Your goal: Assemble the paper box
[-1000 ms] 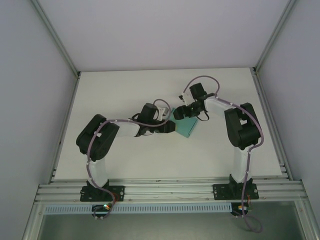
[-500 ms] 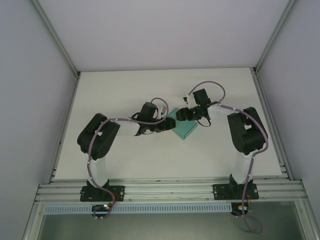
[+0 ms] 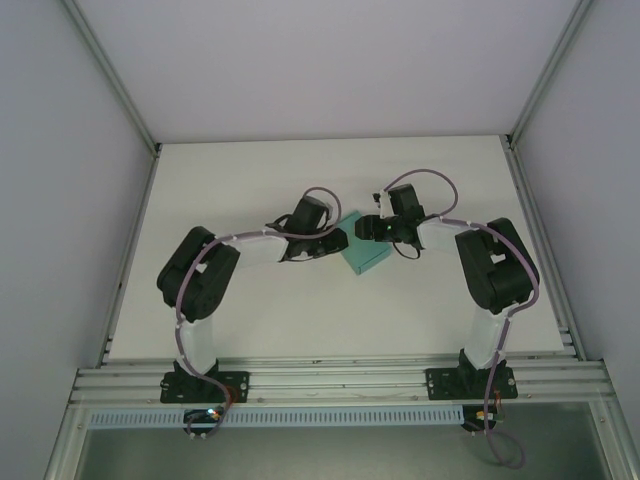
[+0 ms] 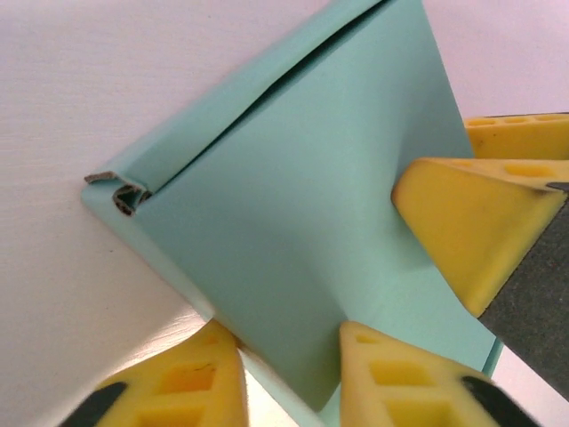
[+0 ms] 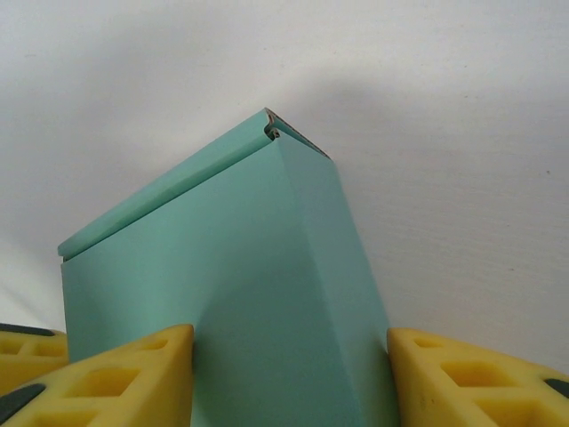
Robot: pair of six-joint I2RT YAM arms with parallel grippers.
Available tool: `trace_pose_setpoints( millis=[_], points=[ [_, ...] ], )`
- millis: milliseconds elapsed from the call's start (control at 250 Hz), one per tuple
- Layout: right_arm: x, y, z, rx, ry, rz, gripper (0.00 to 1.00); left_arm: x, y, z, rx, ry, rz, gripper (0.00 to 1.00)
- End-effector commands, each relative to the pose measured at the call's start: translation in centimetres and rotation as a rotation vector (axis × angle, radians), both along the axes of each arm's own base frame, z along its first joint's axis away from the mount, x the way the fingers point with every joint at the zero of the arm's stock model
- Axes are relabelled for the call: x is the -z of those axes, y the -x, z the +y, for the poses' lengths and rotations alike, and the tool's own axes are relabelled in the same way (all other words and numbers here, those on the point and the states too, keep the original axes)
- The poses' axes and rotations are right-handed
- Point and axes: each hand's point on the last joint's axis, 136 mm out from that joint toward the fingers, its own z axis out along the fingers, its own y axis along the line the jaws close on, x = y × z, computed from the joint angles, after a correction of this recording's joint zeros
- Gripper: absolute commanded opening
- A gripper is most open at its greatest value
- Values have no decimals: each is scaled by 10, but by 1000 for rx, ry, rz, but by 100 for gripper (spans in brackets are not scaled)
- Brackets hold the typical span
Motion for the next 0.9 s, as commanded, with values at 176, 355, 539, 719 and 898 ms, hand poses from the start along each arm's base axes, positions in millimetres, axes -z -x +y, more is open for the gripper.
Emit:
trace_pose_setpoints(
  millis=[176,355,539,719,898],
  points=[
    [25,104,61,-243,-90,322,54,35,13,-3,15,-101,-4,20],
    [2,75,25,-136,102,225,68,13,21,20,7,-158,-65,39],
    [-30,60,10,-74,130,125,85,-14,28,40,7,-186,-127,66],
    [-61,52,-13,33,127,20,100,-47,32,64,0,-231,-208,89],
    [-98,55,-67,175,201,-131,100,-78,22,140,-152,-333,-299,100]
  ],
)
